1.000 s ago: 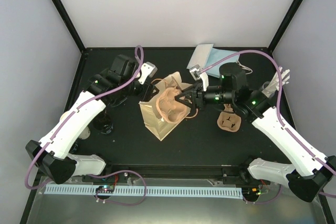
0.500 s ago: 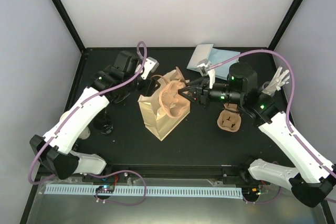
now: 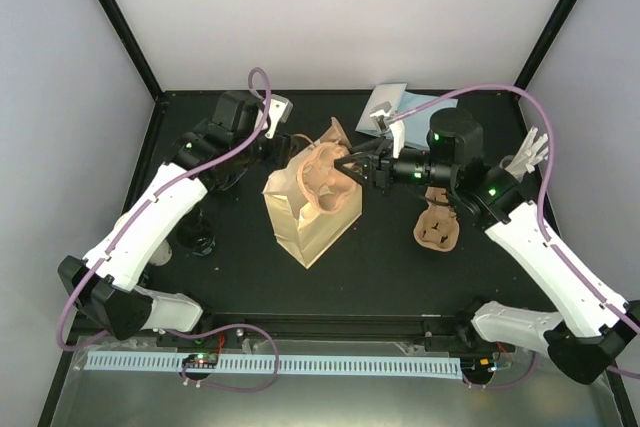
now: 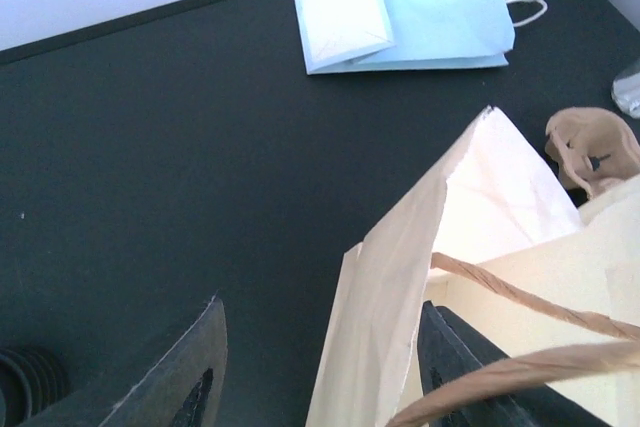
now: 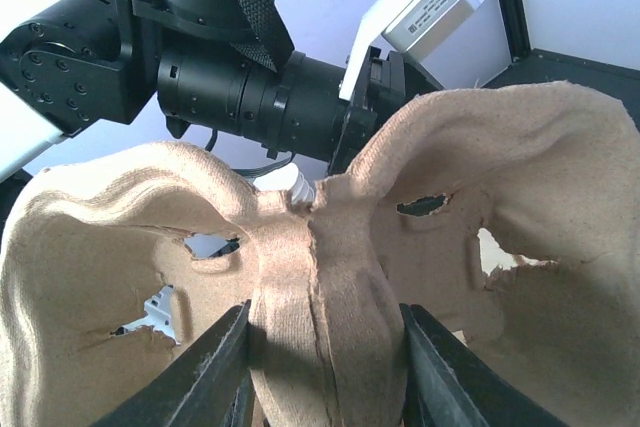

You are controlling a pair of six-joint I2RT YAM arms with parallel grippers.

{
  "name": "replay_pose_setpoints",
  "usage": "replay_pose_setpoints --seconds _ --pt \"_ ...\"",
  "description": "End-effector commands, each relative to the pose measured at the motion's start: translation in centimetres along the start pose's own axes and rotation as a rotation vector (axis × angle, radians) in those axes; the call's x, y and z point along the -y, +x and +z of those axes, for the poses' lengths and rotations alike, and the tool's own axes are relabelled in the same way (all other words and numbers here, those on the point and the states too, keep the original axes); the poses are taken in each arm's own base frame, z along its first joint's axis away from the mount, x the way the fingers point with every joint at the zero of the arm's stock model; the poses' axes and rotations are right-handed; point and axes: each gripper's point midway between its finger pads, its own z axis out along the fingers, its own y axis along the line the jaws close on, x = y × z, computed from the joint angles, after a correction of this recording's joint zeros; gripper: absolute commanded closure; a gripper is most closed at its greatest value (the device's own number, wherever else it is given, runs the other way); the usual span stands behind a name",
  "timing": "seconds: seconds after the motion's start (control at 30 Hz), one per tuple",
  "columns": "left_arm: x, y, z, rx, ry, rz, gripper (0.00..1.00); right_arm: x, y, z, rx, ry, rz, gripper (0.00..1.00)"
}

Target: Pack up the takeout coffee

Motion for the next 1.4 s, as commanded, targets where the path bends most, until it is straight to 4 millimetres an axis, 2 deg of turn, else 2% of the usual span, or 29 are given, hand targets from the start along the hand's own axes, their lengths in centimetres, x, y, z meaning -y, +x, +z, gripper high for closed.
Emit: replay_pose_setpoints --seconds 0.0,0.33,0.7,1.07,1.17,1.37 --pt "-0.7 -3.0 -1.4 0.111 -0.015 -0.069 0.47 -0.4 -1.2 0.2 0.008 -0.026 -0.044 0.60" --pt "-1.8 -2.7 -0.7 0.110 0.003 -0.177 0.62 -0.4 -0.6 2.0 -0.065 -0.097 -0.028 0.60" --pt "-2.6 -2.1 -0.4 0.094 0.042 -0.230 0.73 -0.4 -0.2 4.3 -0.124 -0.200 0.015 0.60" --pt "-3.0 -1.3 -0.4 0.082 0.056 -0.248 0.78 3.3 1.8 7.3 -0.227 -0.114 0.096 0.60" --pt "-3.1 -1.1 -0.5 0.082 0.059 -0.248 0.78 4.4 2.5 7.7 -0.252 -0.080 0.126 0.61" --pt "-3.1 -0.8 -0.5 0.072 0.068 -0.244 0.80 7.6 3.5 7.8 -0.298 0.085 0.154 0.61"
